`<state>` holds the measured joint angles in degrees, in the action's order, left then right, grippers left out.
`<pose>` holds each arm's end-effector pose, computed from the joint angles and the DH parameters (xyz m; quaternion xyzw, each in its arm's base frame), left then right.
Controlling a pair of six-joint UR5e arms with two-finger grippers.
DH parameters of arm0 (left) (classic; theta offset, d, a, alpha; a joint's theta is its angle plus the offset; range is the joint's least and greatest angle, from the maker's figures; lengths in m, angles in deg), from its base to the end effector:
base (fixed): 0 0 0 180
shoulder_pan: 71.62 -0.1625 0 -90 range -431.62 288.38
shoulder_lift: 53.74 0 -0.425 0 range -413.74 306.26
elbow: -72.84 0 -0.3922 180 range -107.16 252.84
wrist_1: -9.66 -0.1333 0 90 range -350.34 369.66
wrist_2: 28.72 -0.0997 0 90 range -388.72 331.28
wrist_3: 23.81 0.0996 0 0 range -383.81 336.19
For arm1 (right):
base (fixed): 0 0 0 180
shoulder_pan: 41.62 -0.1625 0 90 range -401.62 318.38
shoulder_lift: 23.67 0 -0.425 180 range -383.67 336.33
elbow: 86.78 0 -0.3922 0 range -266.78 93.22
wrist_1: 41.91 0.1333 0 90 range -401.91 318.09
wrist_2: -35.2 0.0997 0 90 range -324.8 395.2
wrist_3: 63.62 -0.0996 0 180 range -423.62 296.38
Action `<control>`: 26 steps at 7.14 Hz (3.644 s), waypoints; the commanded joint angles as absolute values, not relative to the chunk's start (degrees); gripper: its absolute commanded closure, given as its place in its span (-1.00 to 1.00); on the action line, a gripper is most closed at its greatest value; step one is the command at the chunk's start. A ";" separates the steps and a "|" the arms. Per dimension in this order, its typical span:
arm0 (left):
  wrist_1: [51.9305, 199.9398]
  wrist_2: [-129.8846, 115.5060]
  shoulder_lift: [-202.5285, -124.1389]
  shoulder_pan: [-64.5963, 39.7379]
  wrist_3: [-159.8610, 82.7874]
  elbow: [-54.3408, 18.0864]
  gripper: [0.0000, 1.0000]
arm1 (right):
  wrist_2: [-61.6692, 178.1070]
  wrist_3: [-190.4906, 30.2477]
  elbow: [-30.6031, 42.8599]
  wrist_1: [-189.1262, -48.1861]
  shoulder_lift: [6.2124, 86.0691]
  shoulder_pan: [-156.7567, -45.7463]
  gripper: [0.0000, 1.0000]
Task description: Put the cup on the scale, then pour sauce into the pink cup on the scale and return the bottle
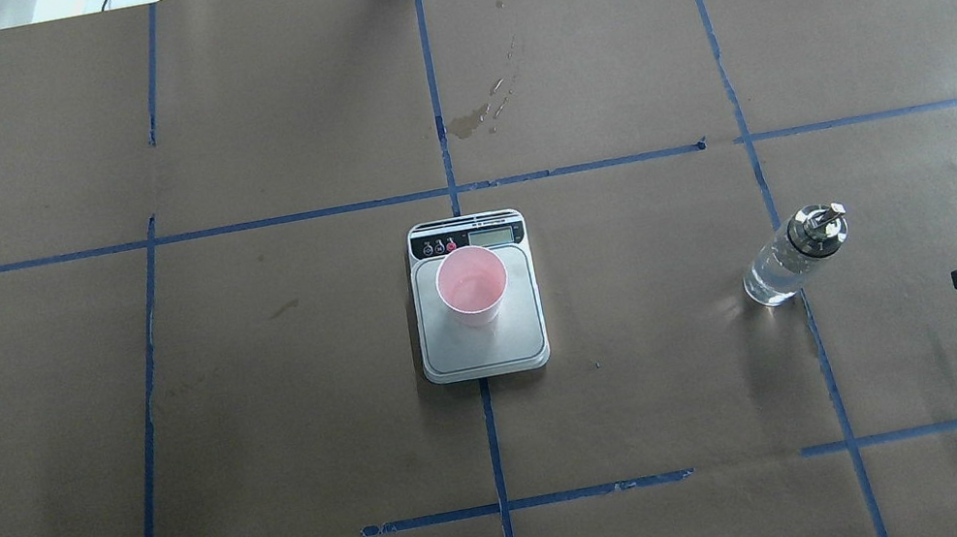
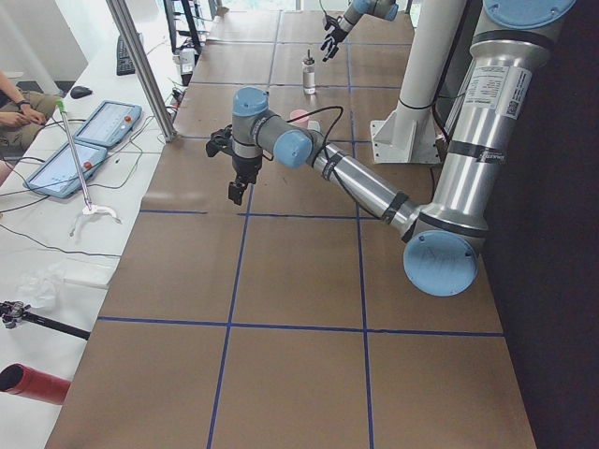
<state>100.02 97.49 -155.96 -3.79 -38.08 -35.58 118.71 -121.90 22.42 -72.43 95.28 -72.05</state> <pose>0.1402 -0.5414 0.3955 0.1476 0.3639 0.1459 0.9080 -0.2034 -0.2871 0.5887 0.2607 -0.3331 0.0136 0.9061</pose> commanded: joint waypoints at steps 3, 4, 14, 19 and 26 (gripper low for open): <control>100.71 104.95 -155.78 5.51 -21.48 -24.84 -0.88 | 150.98 -92.70 21.24 -90.97 85.44 -105.27 -1.00; 100.62 106.35 -155.69 10.59 -16.04 -20.45 -0.93 | 156.52 -85.32 21.24 -99.31 81.75 -111.43 -1.00; 102.81 104.78 -149.28 20.13 -15.11 -16.19 -1.00 | 171.51 -69.01 9.93 -123.82 71.96 -123.62 -1.00; 102.47 103.73 -147.96 19.52 -15.37 -15.49 -1.00 | 171.35 -65.38 8.58 -134.45 67.57 -125.22 -1.00; 101.68 104.43 -147.00 19.78 -15.28 -18.30 -1.00 | 167.39 -60.19 14.47 -134.11 73.97 -124.24 -1.00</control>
<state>101.79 104.35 -147.36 19.67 -15.35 -18.06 167.58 -60.30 13.94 -134.17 72.85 -124.24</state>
